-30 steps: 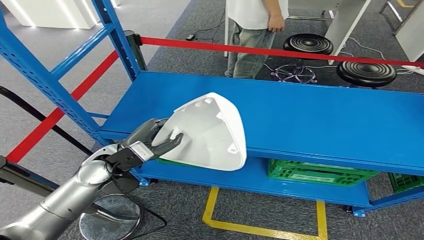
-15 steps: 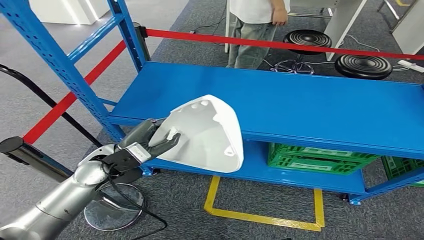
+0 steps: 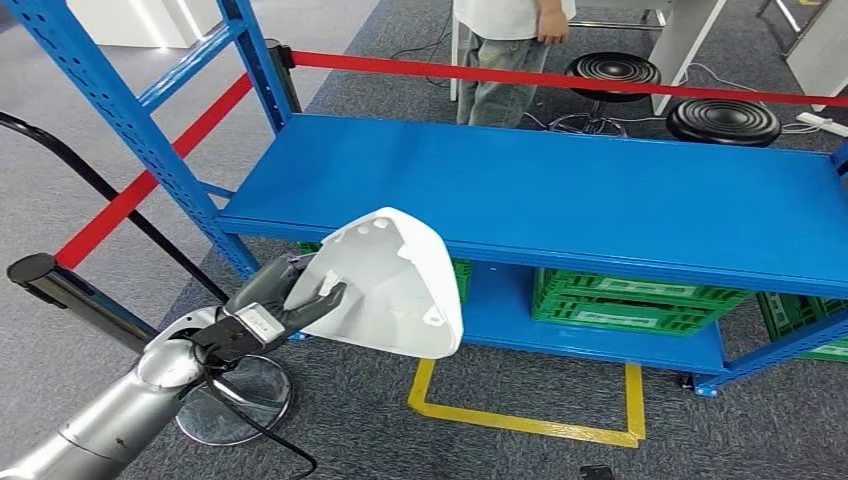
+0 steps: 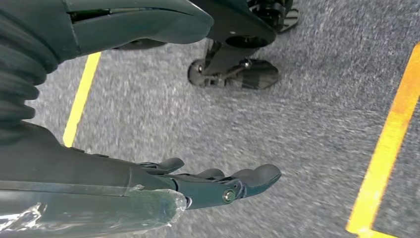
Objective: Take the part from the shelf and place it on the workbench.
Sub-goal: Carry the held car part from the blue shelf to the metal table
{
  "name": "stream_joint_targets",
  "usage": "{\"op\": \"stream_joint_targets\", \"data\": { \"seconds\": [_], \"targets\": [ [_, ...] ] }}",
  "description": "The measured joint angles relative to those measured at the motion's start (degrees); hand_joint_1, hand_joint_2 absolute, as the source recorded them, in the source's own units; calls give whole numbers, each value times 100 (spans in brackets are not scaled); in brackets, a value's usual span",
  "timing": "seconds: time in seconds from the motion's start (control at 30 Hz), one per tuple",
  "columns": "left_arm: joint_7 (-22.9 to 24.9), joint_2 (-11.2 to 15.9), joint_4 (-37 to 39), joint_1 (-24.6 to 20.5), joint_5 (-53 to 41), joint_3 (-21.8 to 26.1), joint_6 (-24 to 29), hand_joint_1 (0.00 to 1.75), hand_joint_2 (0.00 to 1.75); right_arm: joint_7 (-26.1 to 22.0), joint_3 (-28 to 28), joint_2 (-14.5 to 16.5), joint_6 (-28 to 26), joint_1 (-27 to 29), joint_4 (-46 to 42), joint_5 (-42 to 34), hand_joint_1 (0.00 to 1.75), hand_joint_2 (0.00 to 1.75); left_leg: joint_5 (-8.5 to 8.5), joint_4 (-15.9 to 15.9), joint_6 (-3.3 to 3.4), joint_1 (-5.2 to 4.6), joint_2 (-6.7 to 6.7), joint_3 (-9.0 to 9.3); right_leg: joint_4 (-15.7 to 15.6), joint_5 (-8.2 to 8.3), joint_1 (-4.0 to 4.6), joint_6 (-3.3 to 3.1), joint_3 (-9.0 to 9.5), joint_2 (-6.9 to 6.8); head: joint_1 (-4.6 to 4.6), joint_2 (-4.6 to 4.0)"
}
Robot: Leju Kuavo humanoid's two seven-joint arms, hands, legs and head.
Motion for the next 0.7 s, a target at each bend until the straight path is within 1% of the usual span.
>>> {"op": "stream_joint_targets", "data": {
  "seconds": [0.03,0.07,0.1,0.17,0.2,0.23,0.27,0.3,0.33,0.37,0.4,0.43,0.5,0.53,0.57,0.6,0.67,0.7],
  "targets": [
    [-8,7,-1,29,-7,14,-8,175,175,-2,-14,-1,34,1,0,-2,0,175,-45,43,-27,6,0,-23,-2,25,-3,-44,-14,-3,-2,0],
    [-16,17,-2,59,-16,31,-14,175,175,6,-26,-1,68,0,0,-5,0,175,-158,179,-55,12,1,-86,-8,50,-11,-87,-33,-5,-11,0],
    [-24,27,-3,90,-33,54,-16,175,175,21,-40,-2,98,-1,0,-10,0,175,-336,431,-80,15,1,-197,-14,75,-19,-125,-57,-8,-21,0],
    [-36,51,-4,172,-67,99,-20,175,175,79,-70,-7,154,6,0,-21,0,175,-755,1197,-114,19,2,-524,-12,110,-15,-168,-120,-8,-38,0],
    [-40,61,-4,225,-78,119,-20,175,175,109,-85,-12,173,15,0,-25,0,175,-874,1500,-118,19,2,-643,-11,126,-11,-175,-149,-9,-38,0],
    [-44,70,-4,278,-83,133,-21,175,175,137,-99,-17,189,24,0,-30,0,175,-889,1627,-112,19,2,-676,-10,142,-8,-176,-173,-9,-39,0],
    [-48,75,-4,319,-83,147,-21,175,175,159,-111,-22,198,30,0,-33,0,175,-796,1522,-98,18,2,-593,-9,156,-6,-170,-190,-9,-39,0],
    [-50,79,-4,347,-82,165,-21,175,175,175,-120,-25,207,33,0,-36,0,175,-632,1223,-78,17,2,-408,-9,170,-5,-158,-200,-8,-39,0],
    [-52,81,-5,361,-81,192,-21,175,175,190,-127,-27,214,33,0,-38,0,175,-464,823,-54,15,3,-170,-8,183,-3,-144,-207,-8,-39,0],
    [-55,81,-8,366,-80,222,-21,175,175,204,-133,-28,218,29,0,-39,0,175,-352,436,-32,11,3,45,2,191,8,-124,-220,-7,-39,0],
    [-57,81,-13,371,-77,252,-21,175,175,217,-136,-30,221,26,0,-40,0,175,-290,163,-11,5,3,190,8,203,18,-97,-235,-8,-35,0],
    [-60,82,-20,381,-75,285,-21,175,175,232,-140,-32,225,25,0,-40,0,175,-280,24,7,-4,1,252,9,217,24,-68,-250,-10,-35,0],
    [-62,82,-34,417,-72,344,-21,175,175,259,-156,-36,233,28,0,-41,0,175,-263,-16,58,-12,1,236,-7,247,19,0,-271,-13,-32,0],
    [-62,84,-43,431,-72,374,-21,175,175,268,-165,-38,236,32,0,-41,0,175,-243,-27,91,-6,3,230,21,220,13,33,-298,-15,-32,0],
    [-62,85,-51,439,-71,401,-21,175,175,276,-173,-40,237,34,0,-41,0,175,-222,-40,127,4,8,226,137,130,8,65,-357,-18,-19,0],
    [-62,86,-58,441,-70,423,-21,175,175,283,-178,-43,239,35,0,-41,0,175,-203,-52,157,17,13,221,367,-20,5,92,-463,-20,-11,0],
    [-62,86,-70,458,-68,456,-20,175,175,304,-184,-54,246,38,0,-39,0,175,-189,-51,185,17,23,203,1113,-410,-2,132,-783,-23,11,0],
    [-64,85,-77,477,-68,469,-20,175,175,316,-185,-61,253,42,0,-38,0,175,-186,-50,190,15,29,196,1445,-539,-4,144,-922,-23,9,0]
  ]
}}
